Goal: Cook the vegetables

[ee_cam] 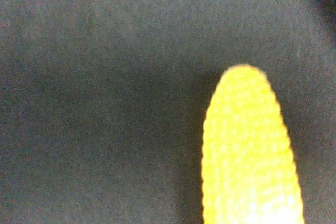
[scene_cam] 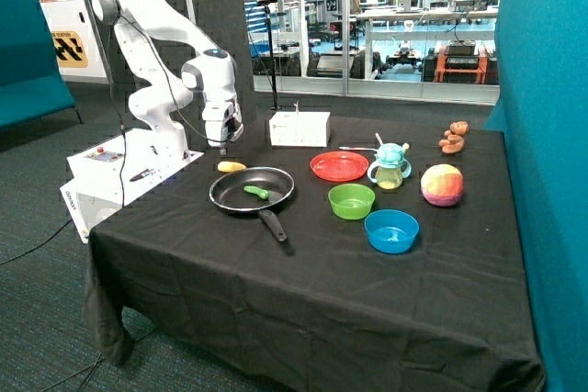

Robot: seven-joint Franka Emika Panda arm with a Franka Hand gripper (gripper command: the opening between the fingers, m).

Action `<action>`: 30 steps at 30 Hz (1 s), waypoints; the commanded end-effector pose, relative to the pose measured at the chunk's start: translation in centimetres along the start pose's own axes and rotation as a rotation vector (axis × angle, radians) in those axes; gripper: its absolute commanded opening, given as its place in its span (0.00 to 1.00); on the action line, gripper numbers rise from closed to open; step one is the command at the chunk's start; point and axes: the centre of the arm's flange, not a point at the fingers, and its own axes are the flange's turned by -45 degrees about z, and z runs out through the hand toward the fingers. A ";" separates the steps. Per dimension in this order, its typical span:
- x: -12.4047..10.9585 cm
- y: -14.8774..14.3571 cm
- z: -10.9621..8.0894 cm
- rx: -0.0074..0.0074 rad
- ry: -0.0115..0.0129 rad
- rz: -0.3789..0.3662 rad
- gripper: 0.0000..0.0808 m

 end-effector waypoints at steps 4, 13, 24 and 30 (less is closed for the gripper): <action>-3.3 -1.2 2.5 -0.0013 -0.0003 -0.034 0.89; -2.9 -2.3 4.5 -0.0013 -0.0003 -0.034 0.87; -1.5 -1.4 5.6 -0.0013 -0.0002 -0.003 0.84; -1.0 -0.8 5.6 -0.0013 -0.0002 0.004 0.83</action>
